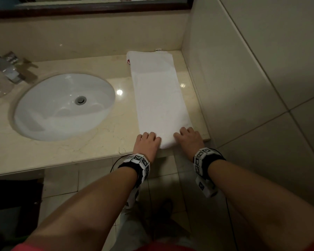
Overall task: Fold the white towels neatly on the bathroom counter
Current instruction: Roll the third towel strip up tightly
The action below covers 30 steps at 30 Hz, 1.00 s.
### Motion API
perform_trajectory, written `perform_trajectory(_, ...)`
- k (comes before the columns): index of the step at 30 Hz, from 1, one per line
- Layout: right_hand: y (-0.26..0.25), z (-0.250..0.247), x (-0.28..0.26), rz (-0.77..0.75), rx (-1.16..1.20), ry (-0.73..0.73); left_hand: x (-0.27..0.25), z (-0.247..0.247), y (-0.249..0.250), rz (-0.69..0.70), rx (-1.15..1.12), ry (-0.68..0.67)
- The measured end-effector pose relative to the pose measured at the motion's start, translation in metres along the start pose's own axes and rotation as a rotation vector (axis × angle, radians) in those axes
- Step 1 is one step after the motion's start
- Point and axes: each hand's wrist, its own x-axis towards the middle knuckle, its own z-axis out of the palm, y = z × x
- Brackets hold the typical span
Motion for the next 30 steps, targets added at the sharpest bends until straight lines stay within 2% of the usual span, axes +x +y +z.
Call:
perform_trajectory(10,0.011,-0.005,-0.01,-0.09,0.08,-0.023,-0.005,-0.009,-0.006,0.029,0.0,-0.125)
perform_trajectory(17,0.014,-0.019,0.001,-0.095,0.059,-0.147,0.007,-0.018,-0.021,0.048,-0.091,-0.217)
perform_trajectory(24,0.012,-0.039,0.017,-0.074,0.152,-0.27,0.029,-0.033,-0.038,0.017,-0.323,-0.338)
perform_trajectory(30,0.012,-0.043,0.024,-0.017,0.238,-0.327,0.039,-0.03,-0.049,-0.005,-0.388,-0.342)
